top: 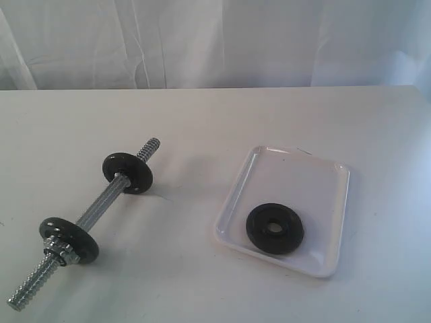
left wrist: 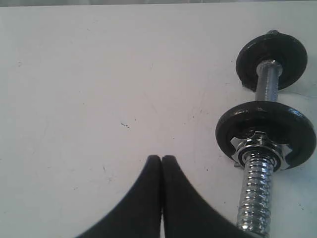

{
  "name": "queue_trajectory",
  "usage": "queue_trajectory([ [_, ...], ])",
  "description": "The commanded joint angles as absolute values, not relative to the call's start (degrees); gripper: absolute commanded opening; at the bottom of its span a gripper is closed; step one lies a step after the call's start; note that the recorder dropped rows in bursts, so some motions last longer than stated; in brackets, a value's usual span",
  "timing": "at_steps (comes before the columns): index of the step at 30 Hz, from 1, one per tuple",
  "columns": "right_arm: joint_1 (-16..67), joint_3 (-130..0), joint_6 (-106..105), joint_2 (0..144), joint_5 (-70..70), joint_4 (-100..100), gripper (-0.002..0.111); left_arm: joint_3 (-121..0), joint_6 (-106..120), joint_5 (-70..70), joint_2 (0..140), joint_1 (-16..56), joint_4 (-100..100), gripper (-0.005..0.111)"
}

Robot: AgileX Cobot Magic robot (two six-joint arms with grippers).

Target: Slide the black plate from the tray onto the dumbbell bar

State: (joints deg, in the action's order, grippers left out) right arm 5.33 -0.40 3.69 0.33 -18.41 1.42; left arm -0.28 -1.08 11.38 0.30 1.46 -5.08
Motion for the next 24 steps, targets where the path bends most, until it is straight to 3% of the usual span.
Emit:
queue_trajectory([
  [1,5.57,0.00,3.69,0.00,-17.91,1.66,0.000,0.00,-1.13,11.04,0.00,1.25,-5.32,0.000],
  [24,5.57,0.00,3.69,0.00,-17.91,1.66,0.000,0.00,-1.13,11.15,0.00,1.25,-4.47,0.000],
])
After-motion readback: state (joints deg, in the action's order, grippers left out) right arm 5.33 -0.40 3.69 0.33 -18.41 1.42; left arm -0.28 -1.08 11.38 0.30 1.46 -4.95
